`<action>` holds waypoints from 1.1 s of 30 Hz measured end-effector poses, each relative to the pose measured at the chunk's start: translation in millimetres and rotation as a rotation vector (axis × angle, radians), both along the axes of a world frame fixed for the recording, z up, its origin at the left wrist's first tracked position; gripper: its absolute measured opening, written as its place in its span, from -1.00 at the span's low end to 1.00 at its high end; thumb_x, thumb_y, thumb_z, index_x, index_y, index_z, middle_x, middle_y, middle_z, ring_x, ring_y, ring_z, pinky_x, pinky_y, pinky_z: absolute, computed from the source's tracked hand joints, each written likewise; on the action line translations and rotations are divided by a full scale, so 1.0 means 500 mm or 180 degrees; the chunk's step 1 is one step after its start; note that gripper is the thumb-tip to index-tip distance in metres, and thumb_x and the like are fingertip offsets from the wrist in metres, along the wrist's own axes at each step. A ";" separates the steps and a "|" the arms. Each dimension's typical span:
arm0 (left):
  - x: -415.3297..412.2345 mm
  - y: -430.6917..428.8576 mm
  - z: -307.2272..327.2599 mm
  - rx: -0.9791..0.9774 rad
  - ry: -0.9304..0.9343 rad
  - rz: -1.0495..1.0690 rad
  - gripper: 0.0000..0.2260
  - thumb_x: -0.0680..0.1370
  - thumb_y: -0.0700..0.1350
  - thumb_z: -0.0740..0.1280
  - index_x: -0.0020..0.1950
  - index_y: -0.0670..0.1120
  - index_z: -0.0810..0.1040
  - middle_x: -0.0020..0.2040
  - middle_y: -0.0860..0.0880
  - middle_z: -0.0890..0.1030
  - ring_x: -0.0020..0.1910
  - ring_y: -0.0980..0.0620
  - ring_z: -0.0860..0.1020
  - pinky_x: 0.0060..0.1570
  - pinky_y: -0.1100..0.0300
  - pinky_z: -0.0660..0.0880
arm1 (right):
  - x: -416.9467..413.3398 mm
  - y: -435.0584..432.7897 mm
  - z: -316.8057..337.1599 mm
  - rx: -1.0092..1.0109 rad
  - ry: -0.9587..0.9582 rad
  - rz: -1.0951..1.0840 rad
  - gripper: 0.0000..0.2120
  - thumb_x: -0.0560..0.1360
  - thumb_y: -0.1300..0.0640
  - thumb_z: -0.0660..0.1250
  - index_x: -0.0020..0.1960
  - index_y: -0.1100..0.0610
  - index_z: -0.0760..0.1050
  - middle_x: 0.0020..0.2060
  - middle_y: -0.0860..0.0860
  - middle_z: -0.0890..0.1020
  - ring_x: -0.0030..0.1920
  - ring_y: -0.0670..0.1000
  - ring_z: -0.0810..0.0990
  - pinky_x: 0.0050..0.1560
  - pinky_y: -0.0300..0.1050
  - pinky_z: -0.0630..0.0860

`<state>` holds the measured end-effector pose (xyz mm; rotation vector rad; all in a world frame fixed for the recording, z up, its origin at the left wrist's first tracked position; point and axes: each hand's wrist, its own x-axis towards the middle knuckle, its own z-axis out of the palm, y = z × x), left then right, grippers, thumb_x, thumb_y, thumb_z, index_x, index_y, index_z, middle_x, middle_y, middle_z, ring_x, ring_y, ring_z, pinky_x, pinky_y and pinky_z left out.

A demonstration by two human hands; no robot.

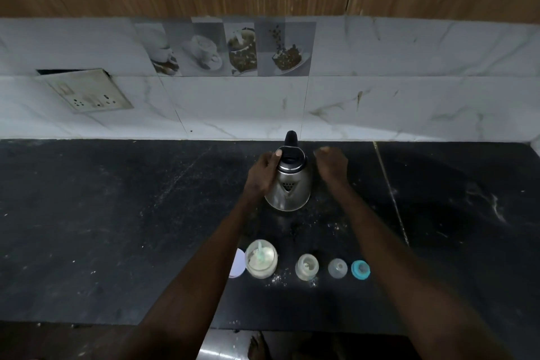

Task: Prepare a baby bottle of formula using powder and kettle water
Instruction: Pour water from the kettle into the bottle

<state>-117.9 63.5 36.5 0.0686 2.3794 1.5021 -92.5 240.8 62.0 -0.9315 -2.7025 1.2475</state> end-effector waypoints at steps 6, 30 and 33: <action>-0.022 0.007 0.002 0.0727 -0.1099 0.0031 -0.65 0.59 0.27 0.37 0.24 0.09 0.59 0.23 0.01 0.67 0.20 -0.12 0.62 -0.01 -0.39 0.64 | -0.111 -0.013 0.006 -0.1308 -0.0214 0.0076 -0.33 0.60 -0.37 0.29 0.25 0.24 0.62 0.09 0.13 0.67 0.08 0.14 0.64 0.13 -0.04 0.53; 0.078 0.003 -0.016 0.1393 -0.1160 0.0436 -0.26 0.36 -0.13 0.65 0.48 0.02 0.42 0.35 -0.07 0.60 0.20 -0.24 0.67 -0.11 -0.43 0.65 | -0.025 -0.028 -0.044 -0.2543 0.0137 -0.0106 -0.65 0.38 0.08 0.67 0.03 0.29 0.71 -0.15 0.19 0.77 -0.20 0.14 0.75 -0.14 -0.05 0.70; 0.108 0.001 -0.015 0.1459 -0.1152 0.0488 -0.24 0.33 -0.19 0.66 0.46 0.04 0.43 0.27 -0.01 0.64 0.12 -0.20 0.71 -0.19 -0.26 0.70 | 0.009 -0.032 -0.044 -0.2528 0.0260 -0.0075 -0.66 0.37 0.08 0.68 0.02 0.26 0.73 -0.19 0.15 0.78 -0.22 0.12 0.75 -0.15 -0.05 0.69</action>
